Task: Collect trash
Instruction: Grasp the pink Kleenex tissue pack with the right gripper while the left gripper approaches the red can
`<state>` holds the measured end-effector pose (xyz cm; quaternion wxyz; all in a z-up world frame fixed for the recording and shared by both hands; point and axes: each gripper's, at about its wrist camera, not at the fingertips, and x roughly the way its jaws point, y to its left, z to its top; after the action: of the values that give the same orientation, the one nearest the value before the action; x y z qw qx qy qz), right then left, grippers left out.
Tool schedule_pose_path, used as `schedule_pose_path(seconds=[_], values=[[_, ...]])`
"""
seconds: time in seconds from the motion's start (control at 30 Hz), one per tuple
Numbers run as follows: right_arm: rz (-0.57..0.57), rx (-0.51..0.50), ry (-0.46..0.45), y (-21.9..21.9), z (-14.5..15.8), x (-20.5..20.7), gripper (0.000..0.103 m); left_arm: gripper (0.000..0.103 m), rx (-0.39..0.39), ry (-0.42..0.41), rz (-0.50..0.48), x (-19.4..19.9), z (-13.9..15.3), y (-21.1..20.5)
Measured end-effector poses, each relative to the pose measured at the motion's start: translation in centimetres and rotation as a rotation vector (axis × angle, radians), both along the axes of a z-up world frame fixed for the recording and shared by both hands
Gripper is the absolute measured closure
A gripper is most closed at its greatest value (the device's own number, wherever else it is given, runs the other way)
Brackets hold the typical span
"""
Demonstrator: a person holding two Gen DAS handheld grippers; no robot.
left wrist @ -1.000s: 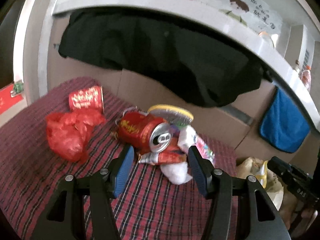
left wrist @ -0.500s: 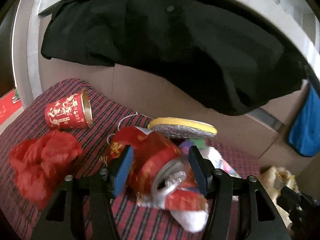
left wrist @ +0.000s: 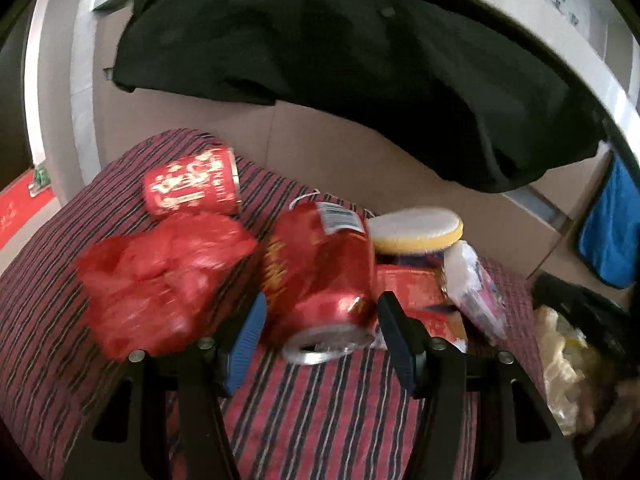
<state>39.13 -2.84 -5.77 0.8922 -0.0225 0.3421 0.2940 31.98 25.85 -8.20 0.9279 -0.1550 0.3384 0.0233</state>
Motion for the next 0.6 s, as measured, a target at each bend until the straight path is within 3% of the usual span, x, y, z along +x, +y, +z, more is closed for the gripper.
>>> schedule_pose_path(seconds=[0.13,0.3,0.47,0.6], values=[[0.034,0.032,0.028,1.7,-0.4,3.6,0.068,0.044,-0.026,-0.041,-0.014,-2.7,1.1,0.9],[0.093,0.05,0.174,2.9,-3.0,7.0,0.067,0.044,-0.029,-0.08,-0.035,-5.3,2.2,1.5],[0.151,0.141,0.239,2.2,-3.6,4.0,0.064,0.044,-0.067,-0.073,-0.031,-6.3,1.6,2.2],[0.235,0.013,0.188,4.1,-3.6,-0.6,0.063,0.044,-0.097,-0.059,-0.028,-6.9,0.8,2.4]])
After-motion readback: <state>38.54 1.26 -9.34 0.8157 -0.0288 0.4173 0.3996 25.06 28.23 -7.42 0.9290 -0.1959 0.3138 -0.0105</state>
